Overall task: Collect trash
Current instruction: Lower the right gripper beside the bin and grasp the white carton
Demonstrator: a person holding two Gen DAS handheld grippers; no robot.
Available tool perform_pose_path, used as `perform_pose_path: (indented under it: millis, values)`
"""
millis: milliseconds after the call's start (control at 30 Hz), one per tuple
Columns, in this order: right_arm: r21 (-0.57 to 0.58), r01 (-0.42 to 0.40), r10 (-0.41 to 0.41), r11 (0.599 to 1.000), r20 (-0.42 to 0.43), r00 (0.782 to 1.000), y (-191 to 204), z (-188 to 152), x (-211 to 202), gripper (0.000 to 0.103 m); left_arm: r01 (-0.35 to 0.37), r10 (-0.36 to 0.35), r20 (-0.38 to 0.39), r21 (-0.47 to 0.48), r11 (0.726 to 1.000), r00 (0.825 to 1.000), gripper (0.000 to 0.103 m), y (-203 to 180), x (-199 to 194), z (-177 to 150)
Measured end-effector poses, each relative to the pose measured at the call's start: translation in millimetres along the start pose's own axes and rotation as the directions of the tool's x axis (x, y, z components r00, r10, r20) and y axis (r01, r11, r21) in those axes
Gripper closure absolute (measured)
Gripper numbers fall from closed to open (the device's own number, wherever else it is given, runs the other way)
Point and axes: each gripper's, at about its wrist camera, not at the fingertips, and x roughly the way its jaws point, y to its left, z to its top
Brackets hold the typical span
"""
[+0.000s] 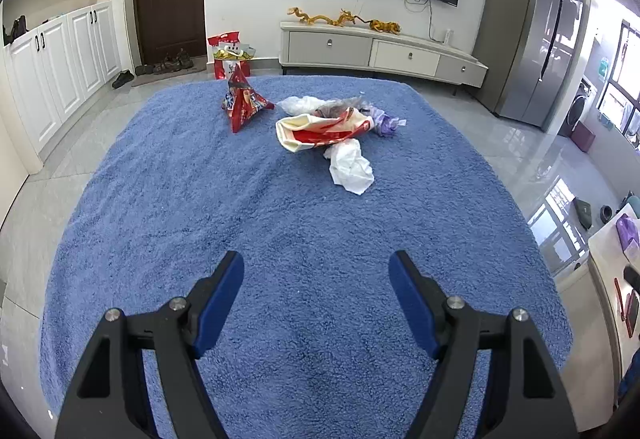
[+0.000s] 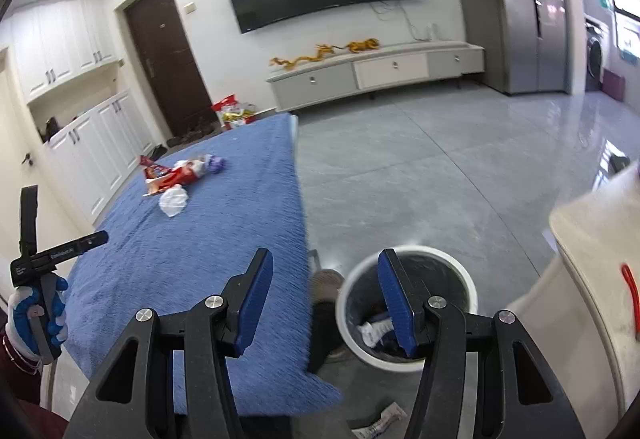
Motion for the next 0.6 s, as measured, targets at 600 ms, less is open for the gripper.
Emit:
perform_pose_path:
  millis: [600]
  values:
    - [0.524, 0.18, 0.21, 0.832, -0.598, 0.773, -149, -260, 197, 0.045, -0.126, 0.126, -0.025, 0.004, 0.992, 0.992, 0.029, -32, 22, 34]
